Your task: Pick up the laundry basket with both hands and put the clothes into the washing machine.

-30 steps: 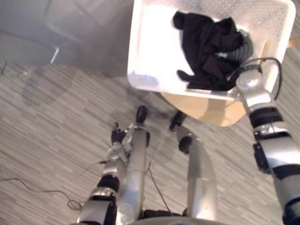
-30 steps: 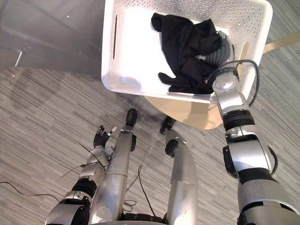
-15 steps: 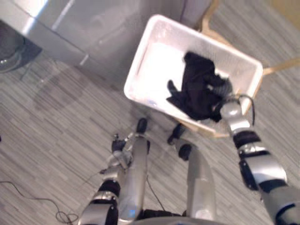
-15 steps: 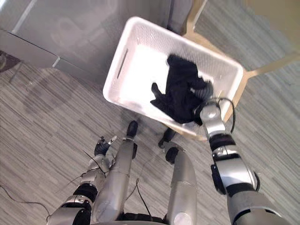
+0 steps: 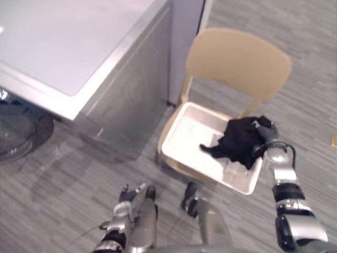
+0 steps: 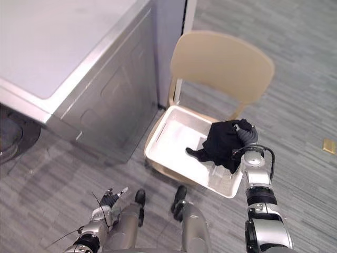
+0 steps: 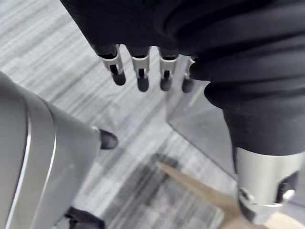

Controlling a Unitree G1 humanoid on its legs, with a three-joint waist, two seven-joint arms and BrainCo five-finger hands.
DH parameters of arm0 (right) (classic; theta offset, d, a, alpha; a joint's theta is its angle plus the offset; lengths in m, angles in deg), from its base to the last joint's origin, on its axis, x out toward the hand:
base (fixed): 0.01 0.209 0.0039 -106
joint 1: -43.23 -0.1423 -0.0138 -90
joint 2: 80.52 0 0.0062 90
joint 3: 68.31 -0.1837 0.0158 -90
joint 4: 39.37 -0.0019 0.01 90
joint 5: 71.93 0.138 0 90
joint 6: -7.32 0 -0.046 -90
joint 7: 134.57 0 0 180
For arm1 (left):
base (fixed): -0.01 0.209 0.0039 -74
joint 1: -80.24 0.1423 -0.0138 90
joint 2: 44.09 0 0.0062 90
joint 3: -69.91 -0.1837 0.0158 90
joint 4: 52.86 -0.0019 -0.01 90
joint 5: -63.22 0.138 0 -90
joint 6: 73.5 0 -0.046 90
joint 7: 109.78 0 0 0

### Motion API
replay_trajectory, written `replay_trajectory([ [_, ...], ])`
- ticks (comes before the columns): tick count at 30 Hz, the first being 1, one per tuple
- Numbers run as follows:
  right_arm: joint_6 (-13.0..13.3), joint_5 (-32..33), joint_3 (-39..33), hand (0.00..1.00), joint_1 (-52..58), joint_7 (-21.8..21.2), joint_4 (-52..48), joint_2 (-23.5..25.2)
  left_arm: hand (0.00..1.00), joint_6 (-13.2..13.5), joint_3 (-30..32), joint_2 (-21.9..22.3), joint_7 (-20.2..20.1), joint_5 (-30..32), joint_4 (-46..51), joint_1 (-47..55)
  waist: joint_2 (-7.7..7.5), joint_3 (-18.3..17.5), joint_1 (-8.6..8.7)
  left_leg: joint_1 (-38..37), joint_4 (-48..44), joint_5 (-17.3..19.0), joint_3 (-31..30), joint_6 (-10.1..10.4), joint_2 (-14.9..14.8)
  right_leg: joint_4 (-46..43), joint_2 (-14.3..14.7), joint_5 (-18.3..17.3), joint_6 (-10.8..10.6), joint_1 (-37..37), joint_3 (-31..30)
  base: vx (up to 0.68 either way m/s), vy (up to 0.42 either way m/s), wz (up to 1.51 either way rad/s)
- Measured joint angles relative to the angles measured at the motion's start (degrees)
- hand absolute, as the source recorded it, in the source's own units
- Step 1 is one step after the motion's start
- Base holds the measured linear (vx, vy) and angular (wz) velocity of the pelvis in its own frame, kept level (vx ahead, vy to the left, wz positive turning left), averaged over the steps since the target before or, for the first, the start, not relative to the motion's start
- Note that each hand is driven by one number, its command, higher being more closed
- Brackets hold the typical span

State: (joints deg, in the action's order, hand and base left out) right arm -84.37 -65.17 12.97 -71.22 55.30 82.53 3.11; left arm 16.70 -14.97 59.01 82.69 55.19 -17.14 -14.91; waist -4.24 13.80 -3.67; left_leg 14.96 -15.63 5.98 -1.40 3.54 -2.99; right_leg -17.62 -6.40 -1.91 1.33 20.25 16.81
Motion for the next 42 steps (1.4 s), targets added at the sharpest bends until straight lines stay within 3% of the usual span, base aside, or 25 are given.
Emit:
replay_trajectory([
  [2,1.4,2.6,-0.7,1.0,-0.1,0.0,-1.1,-0.4,0.0,-0.1,0.0,0.3,0.0,0.6,0.0,0.7,0.38,-2.7,0.39,-3.6,3.3,-0.9,0.0,0.0,0.1,3.0,0.8,1.3,0.1,-3.0,-0.6,0.15,0.016,-0.14],
  [9,1.4,6.8,-0.8,1.0,-2.6,0.0,-4.2,-2.1,0.0,-0.4,-0.9,-0.1,0.0,1.5,4.3,1.4,1.75,-6.0,1.61,-7.3,6.5,-1.5,1.6,-0.8,0.4,11.5,2.3,5.8,-0.8,-8.0,-2.7,0.06,0.043,-0.15],
  [14,1.7,7.2,-1.6,1.0,-2.0,-0.1,-18.0,-2.9,0.0,-0.4,-5.8,-0.3,0.0,1.4,24.8,5.0,2.36,-7.1,2.9,-9.5,7.8,-1.8,2.0,-1.6,1.1,16.0,2.6,8.4,-1.5,-11.1,-4.0,-0.01,0.055,-0.1],
  [18,4.7,7.1,-2.1,1.0,2.1,-0.9,-28.4,-2.7,0.0,1.0,-10.3,-0.8,-0.5,1.5,40.2,5.4,2.6,-9.6,2.95,-11.1,8.7,-1.6,3.3,-1.9,1.3,17.3,2.5,9.3,-1.9,-12.2,-5.7,-0.01,0.056,-0.17],
  [22,5.8,6.6,-2.1,1.0,5.8,-2.7,-33.1,-1.5,0.0,3.0,-14.4,-2.3,-1.2,3.0,48.1,4.1,3.29,-11.1,3.25,-12.6,9.9,-1.5,5.1,-2.1,1.5,18.1,2.7,9.6,-2.3,-12.8,-7.4,-0.02,0.031,-0.23],
  [27,5.8,6.8,-0.8,1.0,6.2,-5.1,-35.6,-0.3,0.0,4.7,-21.1,-4.6,-2.4,3.1,48.3,-3.5,4.02,-11.7,3.64,-13.1,11.0,-1.3,8.8,-2.2,1.5,20.9,3.3,11.6,-2.9,-12.9,-11.3,-0.03,0.022,-0.38],
  [30,5.8,8.1,2.9,1.0,6.2,-6.7,-40.4,-0.3,0.0,4.7,-27.6,-6.4,-4.8,3.2,46.9,-9.5,3.96,-11.7,5.12,-14.7,11.1,-1.3,10.6,-2.2,1.3,21.1,3.5,12.4,-2.3,-13.0,-13.4,0.04,0.019,-0.32],
  [35,6.2,10.9,5.7,1.0,6.1,-8.7,-43.9,-0.4,0.0,4.7,-33.6,-4.9,-5.1,3.6,40.6,-19.8,4.01,-11.8,6.98,-15.8,11.6,-0.8,13.4,-2.8,1.1,21.1,4.1,12.6,-2.4,-13.0,-16.4,0.0,0.024,-0.33],
  [42,6.3,13.0,8.9,1.0,6.1,-9.0,-44.7,-0.4,0.0,4.6,-40.1,-3.8,-6.0,1.8,34.7,-26.3,4.05,-11.8,9.21,-16.7,11.8,-0.7,14.7,-2.9,1.2,21.1,4.3,12.7,-2.6,-12.9,-17.8,0.01,0.022,-0.11],
])
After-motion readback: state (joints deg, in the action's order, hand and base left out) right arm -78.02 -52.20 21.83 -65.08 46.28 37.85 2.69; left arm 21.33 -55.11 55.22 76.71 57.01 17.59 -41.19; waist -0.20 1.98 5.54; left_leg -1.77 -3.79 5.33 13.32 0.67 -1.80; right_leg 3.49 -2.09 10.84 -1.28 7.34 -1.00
